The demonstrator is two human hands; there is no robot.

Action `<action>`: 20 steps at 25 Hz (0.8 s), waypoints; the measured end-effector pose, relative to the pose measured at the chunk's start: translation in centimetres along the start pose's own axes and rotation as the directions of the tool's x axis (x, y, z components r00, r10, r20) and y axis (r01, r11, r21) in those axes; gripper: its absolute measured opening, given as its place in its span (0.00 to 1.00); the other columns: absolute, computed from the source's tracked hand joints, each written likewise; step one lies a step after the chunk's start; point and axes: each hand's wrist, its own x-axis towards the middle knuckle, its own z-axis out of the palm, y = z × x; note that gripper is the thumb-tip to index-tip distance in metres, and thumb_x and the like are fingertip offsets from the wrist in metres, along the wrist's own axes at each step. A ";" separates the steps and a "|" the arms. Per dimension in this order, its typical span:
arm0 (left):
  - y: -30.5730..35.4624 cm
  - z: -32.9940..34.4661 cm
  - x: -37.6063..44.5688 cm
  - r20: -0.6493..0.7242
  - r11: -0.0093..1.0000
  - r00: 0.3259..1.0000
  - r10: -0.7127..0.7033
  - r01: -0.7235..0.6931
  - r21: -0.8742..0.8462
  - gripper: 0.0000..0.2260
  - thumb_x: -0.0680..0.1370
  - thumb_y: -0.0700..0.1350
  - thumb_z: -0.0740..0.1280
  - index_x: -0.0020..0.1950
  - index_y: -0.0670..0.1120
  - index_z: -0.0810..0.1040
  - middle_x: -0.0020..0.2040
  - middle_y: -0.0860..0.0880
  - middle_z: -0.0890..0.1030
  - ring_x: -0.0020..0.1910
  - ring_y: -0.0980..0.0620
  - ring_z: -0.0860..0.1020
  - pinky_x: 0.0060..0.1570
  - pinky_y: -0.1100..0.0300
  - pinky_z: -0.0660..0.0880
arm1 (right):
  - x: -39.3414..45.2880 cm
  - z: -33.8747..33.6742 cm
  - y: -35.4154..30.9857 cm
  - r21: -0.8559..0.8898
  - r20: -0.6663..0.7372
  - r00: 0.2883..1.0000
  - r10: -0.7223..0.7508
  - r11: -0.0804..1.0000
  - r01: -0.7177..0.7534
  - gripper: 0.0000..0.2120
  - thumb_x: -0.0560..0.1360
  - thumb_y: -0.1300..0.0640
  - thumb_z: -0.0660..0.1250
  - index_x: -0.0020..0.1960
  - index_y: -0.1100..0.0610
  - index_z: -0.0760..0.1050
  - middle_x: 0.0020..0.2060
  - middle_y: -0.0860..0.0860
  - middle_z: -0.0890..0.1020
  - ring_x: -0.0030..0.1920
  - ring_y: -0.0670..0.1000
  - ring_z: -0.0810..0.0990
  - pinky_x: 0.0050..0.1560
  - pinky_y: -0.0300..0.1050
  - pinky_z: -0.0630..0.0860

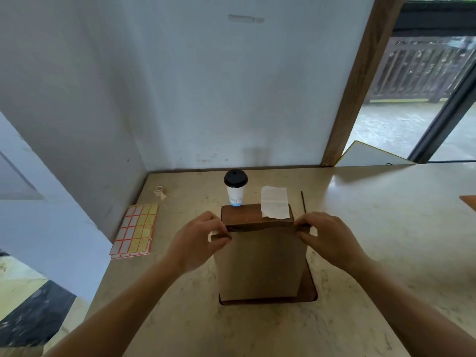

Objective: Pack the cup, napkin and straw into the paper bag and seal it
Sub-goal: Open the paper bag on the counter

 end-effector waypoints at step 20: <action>3.2 -0.2 1.4 -0.038 0.983 0.990 0.137 -0.131 0.129 0.07 0.78 0.50 0.66 0.54 0.53 0.80 0.54 0.54 0.79 0.50 0.57 0.75 0.52 0.57 0.74 | 1.0 0.4 -3.5 -0.184 -0.048 0.961 -0.271 0.948 0.258 0.06 0.77 0.53 0.67 0.51 0.52 0.82 0.47 0.48 0.83 0.48 0.50 0.79 0.47 0.46 0.77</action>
